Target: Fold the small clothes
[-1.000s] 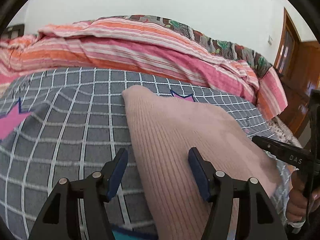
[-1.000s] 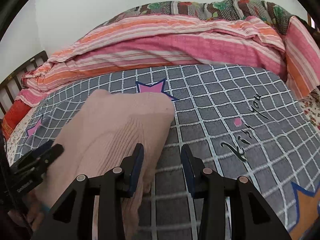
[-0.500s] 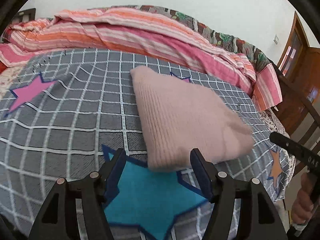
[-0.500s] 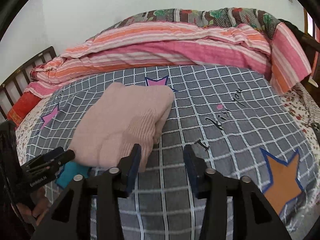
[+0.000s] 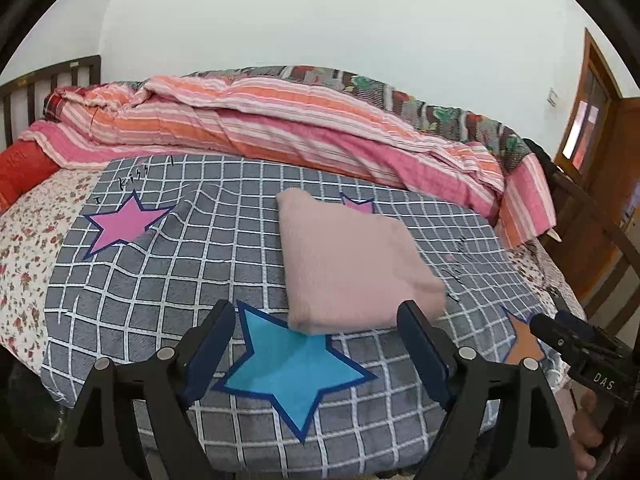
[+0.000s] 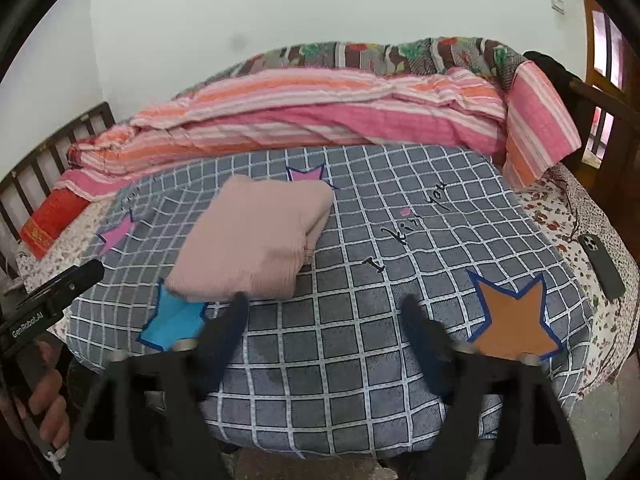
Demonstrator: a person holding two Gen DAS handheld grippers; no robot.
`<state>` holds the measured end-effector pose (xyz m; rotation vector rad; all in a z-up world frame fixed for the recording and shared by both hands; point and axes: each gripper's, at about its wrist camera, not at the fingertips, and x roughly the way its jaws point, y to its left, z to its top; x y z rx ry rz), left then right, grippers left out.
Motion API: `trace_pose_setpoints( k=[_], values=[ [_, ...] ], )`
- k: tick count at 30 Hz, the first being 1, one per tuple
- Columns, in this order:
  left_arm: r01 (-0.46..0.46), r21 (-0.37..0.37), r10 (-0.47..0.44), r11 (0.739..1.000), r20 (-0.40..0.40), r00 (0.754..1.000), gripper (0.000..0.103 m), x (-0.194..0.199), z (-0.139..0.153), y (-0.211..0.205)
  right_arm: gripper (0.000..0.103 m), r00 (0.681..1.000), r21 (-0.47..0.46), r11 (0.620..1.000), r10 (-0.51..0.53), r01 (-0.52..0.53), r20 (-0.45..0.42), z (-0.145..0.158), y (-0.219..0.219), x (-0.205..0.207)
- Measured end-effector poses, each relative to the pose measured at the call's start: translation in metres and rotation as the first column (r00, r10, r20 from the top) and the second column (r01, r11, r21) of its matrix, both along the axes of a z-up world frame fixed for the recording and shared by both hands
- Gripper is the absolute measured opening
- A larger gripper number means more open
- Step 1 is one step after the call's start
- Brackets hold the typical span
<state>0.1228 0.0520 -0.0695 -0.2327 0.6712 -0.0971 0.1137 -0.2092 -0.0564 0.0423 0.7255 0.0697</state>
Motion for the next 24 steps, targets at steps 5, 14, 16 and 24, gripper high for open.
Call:
trace_pose_setpoints(
  k=[5, 14, 16, 24],
  values=[
    [-0.016, 0.027, 0.016, 1.000, 0.012, 1.000, 0.084, -0.015, 0.009, -0.005, 0.093, 0.999, -0.024, 1.000, -0.007, 0.008, 0.036, 0.007, 0.000, -0.015],
    [-0.025, 0.052, 0.023, 0.998, 0.028, 0.999, 0.087, -0.023, 0.020, -0.009, 0.093, 0.999, -0.003, 1.000, -0.013, 0.013, 0.047, 0.014, -0.008, -0.025],
    [-0.024, 0.059, 0.023, 0.998, 0.030, 0.999, 0.087, -0.025, 0.022, -0.011, 0.093, 0.999, 0.002, 1.000, -0.012, 0.012, 0.048, 0.015, -0.008, -0.026],
    [-0.022, 0.068, 0.019, 0.997, 0.035, 0.999, 0.088, -0.027, 0.025, -0.015, 0.093, 0.999, 0.011, 1.000, 0.002, -0.003, 0.048, 0.016, -0.008, -0.029]
  ],
)
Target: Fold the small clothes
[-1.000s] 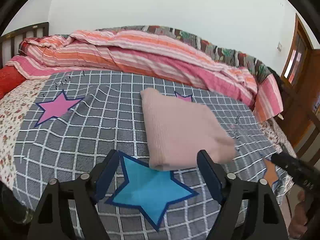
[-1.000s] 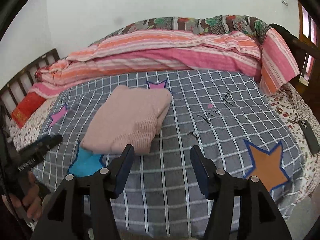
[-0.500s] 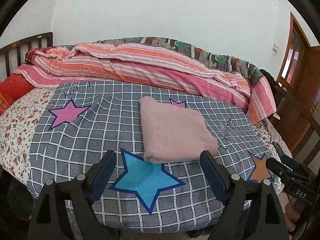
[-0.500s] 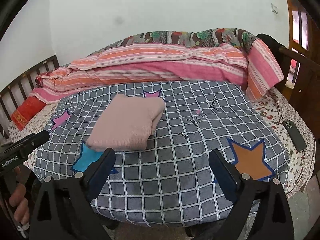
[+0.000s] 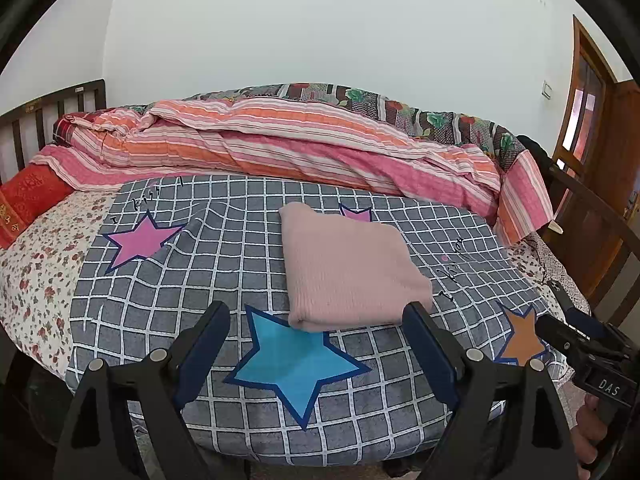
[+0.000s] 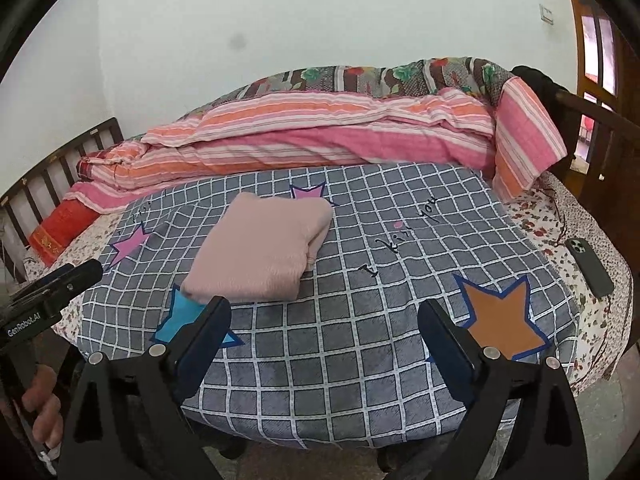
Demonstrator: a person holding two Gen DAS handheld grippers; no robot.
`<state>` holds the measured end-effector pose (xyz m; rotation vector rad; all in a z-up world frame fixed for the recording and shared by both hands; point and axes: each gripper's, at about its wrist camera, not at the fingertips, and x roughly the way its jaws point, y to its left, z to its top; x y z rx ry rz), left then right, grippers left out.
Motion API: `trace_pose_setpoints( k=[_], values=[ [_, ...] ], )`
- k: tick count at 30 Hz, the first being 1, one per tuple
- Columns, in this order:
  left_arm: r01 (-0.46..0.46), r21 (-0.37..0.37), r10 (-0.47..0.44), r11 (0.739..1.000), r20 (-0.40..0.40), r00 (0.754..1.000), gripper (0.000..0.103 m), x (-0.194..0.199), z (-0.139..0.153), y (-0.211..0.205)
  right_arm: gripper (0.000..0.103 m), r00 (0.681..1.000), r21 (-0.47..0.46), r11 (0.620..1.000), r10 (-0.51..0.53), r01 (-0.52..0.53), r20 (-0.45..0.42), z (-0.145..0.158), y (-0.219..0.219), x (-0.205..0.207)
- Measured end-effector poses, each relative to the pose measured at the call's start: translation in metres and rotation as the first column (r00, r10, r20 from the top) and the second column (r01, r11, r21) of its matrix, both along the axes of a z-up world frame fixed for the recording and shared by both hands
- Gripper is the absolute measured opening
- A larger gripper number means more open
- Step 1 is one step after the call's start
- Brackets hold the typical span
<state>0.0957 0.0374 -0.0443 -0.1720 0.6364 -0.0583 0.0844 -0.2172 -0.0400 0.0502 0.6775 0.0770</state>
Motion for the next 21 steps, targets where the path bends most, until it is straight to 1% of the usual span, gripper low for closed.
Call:
trace_pose_setpoints(
  k=[21],
  values=[
    [0.001, 0.007, -0.001, 1.000, -0.010, 1.000, 0.088, 0.0005, -0.0025, -0.0014, 0.093, 1.000, -0.013, 1.000, -0.018, 0.018, 0.010, 0.0007, -0.0081, -0.0038]
  ],
)
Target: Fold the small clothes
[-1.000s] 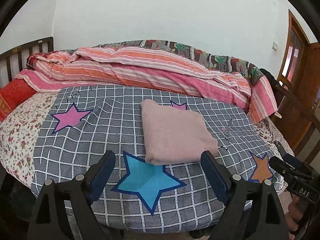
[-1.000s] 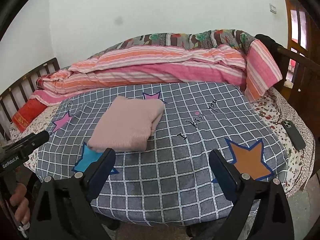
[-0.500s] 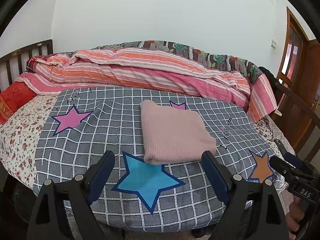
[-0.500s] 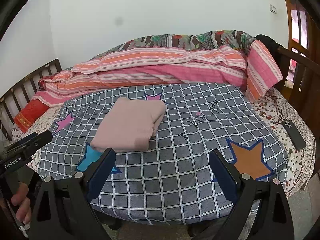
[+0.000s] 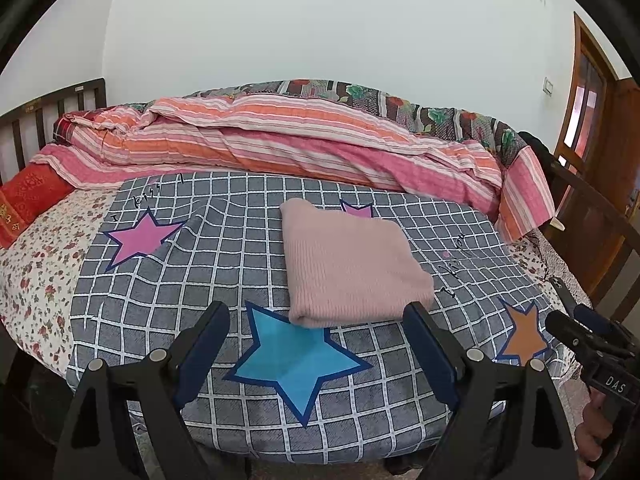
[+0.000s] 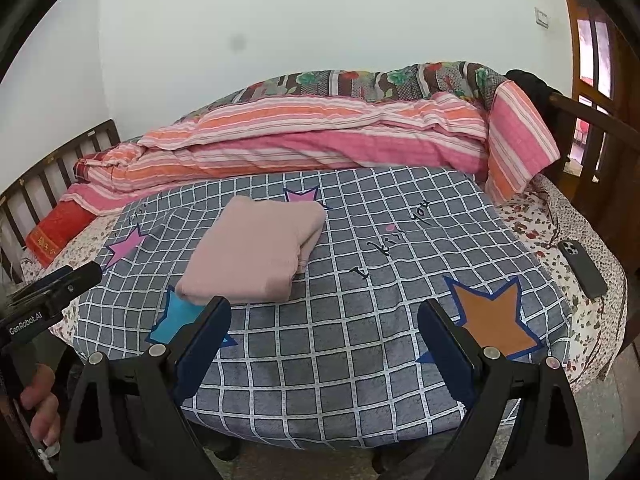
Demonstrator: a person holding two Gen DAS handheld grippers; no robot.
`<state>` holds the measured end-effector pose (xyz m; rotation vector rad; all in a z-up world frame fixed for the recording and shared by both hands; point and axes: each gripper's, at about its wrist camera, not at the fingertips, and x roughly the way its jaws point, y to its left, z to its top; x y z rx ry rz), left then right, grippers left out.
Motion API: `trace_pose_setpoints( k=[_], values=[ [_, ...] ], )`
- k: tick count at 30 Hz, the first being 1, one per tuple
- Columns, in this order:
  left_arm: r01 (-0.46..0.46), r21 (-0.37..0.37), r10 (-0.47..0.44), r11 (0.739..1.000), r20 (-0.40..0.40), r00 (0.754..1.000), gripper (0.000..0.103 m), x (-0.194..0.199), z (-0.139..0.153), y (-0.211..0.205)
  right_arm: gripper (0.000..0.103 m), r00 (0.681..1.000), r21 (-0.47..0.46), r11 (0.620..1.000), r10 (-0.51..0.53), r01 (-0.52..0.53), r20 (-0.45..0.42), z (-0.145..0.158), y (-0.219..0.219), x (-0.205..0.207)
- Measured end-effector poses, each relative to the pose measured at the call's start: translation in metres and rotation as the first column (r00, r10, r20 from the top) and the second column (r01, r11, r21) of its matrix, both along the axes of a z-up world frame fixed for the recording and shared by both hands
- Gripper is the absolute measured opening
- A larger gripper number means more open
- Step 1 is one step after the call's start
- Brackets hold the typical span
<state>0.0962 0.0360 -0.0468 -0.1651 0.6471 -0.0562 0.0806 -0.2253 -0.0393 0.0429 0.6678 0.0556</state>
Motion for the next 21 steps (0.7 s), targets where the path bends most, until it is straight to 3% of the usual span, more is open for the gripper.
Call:
trace_pose_setpoints(
  k=[21],
  values=[
    [-0.004, 0.000, 0.004, 1.000, -0.002, 1.000, 0.088, -0.0008, -0.0013, 0.0036, 0.093, 1.000, 0.003, 1.000, -0.006, 0.006, 0.002, 0.0002, 0.0011, -0.0034]
  ],
)
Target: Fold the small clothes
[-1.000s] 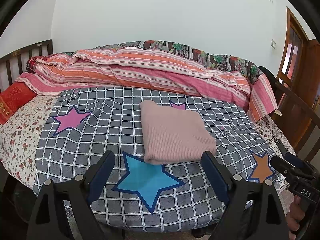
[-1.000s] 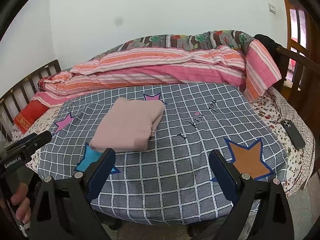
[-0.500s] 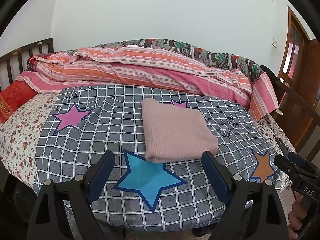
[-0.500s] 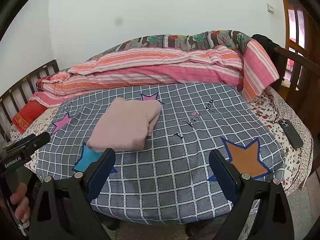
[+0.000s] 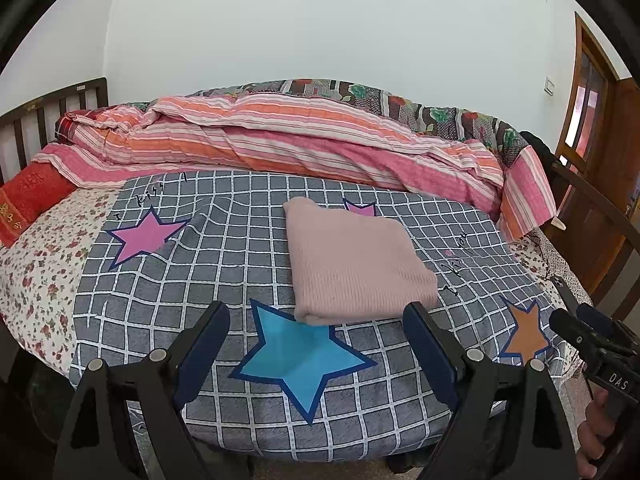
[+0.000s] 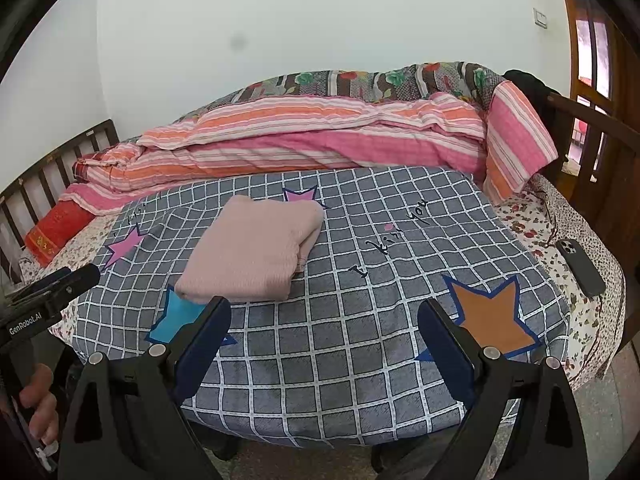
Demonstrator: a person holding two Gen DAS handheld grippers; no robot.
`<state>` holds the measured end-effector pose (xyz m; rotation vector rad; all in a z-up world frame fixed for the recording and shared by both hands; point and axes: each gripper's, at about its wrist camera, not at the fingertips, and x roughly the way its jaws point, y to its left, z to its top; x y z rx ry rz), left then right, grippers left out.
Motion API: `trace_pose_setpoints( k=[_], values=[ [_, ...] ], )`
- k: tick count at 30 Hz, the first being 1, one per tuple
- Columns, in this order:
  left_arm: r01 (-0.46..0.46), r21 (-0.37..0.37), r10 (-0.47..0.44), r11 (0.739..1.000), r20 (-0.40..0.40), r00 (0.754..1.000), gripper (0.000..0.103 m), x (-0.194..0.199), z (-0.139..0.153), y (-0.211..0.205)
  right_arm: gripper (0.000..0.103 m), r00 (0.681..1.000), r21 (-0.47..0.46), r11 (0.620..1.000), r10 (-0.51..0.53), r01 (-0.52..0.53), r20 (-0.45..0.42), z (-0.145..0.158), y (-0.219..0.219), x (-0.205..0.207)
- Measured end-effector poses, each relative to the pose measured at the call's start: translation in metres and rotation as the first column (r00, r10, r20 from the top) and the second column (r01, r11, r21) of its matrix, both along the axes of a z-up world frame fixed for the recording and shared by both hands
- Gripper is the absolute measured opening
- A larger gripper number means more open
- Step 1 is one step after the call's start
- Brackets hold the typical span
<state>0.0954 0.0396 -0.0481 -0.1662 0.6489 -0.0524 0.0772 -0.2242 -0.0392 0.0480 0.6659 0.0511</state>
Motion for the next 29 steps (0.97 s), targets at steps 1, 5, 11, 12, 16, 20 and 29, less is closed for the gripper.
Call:
trace_pose_setpoints(
  k=[1, 5, 11, 12, 16, 20, 29],
  values=[
    [0.000, -0.001, 0.000, 1.000, 0.001, 1.000, 0.088, -0.001, 0.000, 0.001, 0.093, 1.000, 0.000, 1.000, 0.001, -0.001, 0.000, 0.001, 0.001, 0.000],
    [0.000, 0.001, 0.000, 1.000, 0.002, 1.000, 0.088, -0.001, 0.001, 0.002, 0.093, 1.000, -0.001, 1.000, 0.003, -0.003, 0.002, 0.002, 0.002, 0.000],
    [0.002, -0.001, -0.002, 1.000, 0.006, 1.000, 0.088, -0.003, 0.003, 0.004, 0.093, 1.000, -0.002, 1.000, 0.005, -0.005, 0.003, 0.003, 0.004, 0.000],
    [0.003, -0.005, -0.003, 1.000, 0.008, 1.000, 0.088, -0.003, 0.003, 0.005, 0.093, 1.000, -0.001, 1.000, 0.006, -0.006, 0.003, 0.003, 0.004, 0.000],
    [0.004, -0.003, -0.004, 1.000, 0.008, 1.000, 0.088, -0.003, 0.005, 0.004, 0.093, 1.000, -0.001, 1.000, 0.007, -0.007, 0.003, 0.003, 0.005, -0.001],
    [0.006, -0.002, -0.006, 1.000, 0.008, 1.000, 0.088, -0.003, 0.006, 0.004, 0.093, 1.000, -0.001, 1.000, 0.009, -0.009, 0.004, 0.004, 0.006, 0.000],
    [0.011, -0.006, -0.010, 1.000, 0.039, 0.999, 0.088, -0.003, 0.006, 0.006, 0.093, 1.000, -0.014, 1.000, 0.011, -0.011, 0.017, 0.007, 0.011, -0.001]
  ],
)
